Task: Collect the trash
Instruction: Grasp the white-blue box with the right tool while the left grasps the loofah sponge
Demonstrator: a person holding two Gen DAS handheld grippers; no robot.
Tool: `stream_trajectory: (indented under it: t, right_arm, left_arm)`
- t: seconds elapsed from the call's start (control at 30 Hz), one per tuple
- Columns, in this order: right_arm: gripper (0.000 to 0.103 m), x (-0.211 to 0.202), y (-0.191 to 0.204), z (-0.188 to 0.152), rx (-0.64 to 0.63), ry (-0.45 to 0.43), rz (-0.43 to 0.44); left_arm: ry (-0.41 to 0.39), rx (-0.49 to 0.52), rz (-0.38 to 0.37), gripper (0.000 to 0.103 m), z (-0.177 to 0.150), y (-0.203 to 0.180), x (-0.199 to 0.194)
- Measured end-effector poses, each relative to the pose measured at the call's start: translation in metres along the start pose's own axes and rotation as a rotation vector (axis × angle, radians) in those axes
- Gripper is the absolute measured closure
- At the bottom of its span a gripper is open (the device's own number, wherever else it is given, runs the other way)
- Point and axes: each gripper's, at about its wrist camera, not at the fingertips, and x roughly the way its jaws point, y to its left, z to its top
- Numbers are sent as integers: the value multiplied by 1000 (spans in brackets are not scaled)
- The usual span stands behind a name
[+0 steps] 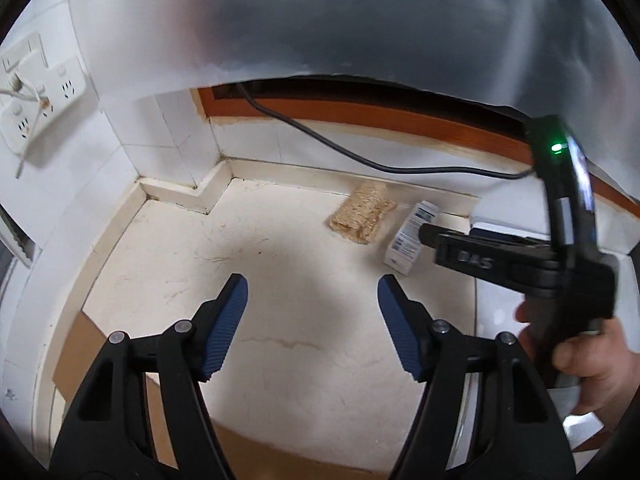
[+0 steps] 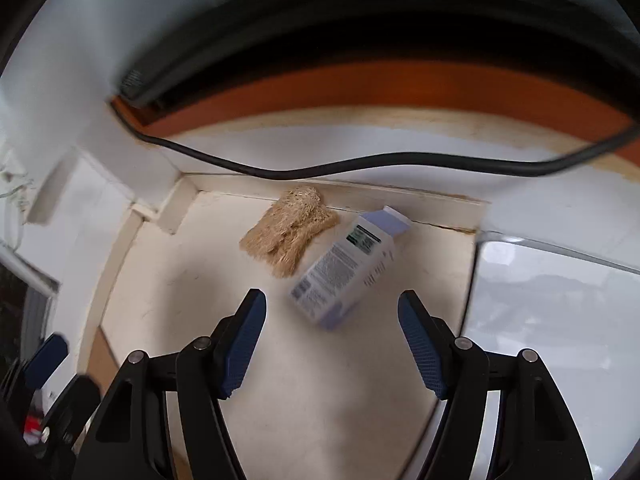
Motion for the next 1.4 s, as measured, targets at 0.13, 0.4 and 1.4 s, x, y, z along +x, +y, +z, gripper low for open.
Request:
stream_trajectory:
  t: [0.13,0.4,1.4]
  right_arm:
    - [33,40,1,5,11,41,-41]
    - [34,88,4,9,7,72,-79]
    - [62,46,-61,-29,-9,104,96]
  left_arm:
    - [19,-25,1,38,6,10,20]
    - [41,7,-23,38,19,10,50]
    - [139,224,-66,49,46,-74,223]
